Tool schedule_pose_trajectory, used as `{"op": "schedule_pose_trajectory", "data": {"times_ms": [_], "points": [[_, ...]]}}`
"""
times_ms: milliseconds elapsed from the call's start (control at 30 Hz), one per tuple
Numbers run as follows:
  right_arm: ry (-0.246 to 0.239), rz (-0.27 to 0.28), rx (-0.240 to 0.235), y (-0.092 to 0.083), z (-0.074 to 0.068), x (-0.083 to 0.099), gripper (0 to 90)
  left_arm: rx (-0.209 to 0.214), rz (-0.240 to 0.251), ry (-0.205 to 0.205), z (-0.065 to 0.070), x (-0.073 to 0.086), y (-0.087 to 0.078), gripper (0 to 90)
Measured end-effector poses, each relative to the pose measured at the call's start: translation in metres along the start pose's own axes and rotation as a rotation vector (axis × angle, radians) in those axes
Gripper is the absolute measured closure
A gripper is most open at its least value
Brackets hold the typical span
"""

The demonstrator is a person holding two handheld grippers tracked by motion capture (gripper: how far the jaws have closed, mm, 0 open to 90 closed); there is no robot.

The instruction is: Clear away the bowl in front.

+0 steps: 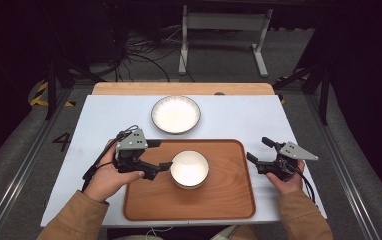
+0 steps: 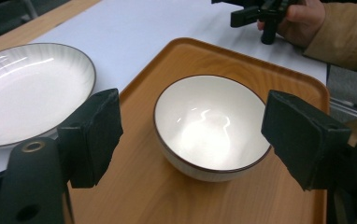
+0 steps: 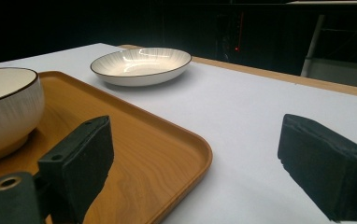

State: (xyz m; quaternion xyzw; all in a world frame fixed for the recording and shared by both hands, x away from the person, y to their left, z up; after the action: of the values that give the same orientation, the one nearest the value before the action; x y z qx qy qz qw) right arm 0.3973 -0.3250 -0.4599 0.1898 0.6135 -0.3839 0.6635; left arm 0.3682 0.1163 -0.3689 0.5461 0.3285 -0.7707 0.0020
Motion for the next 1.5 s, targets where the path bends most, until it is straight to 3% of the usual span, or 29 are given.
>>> {"op": "schedule_pose_trajectory", "data": {"times_ms": [900, 1200, 1400, 1500], "points": [[-0.009, 0.003, 0.004, 0.000, -0.001, 0.000, 9.7, -0.116, 0.153, -0.084, -0.042, 0.041, -0.030, 10.6], [-0.003, 0.006, 0.003, -0.001, 0.000, 0.000, 7.6, -0.150, 0.185, -0.132, -0.060, 0.064, -0.039, 7.7], [-0.001, 0.007, 0.007, -0.001, 0.000, 0.000, 7.6, -0.158, 0.199, -0.188, -0.070, 0.079, -0.042, 6.4], [0.000, 0.012, 0.007, -0.001, 0.000, 0.000, 7.6, -0.165, 0.234, -0.196, -0.074, 0.088, -0.043, 6.4]]}}
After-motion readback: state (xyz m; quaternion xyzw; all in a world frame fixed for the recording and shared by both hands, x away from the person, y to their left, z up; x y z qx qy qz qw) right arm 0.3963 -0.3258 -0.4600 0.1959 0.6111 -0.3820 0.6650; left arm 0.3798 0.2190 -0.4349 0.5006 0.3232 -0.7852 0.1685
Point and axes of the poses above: each handheld gripper's, and its own axes: y roughly forward along the jaws, x roughly out of its underside, z roughly to its right, the point moved 2 cm from there along y, roughly forward along the jaws, and after that the axes turned 10 degrees about -y, right-handed, at the moved point
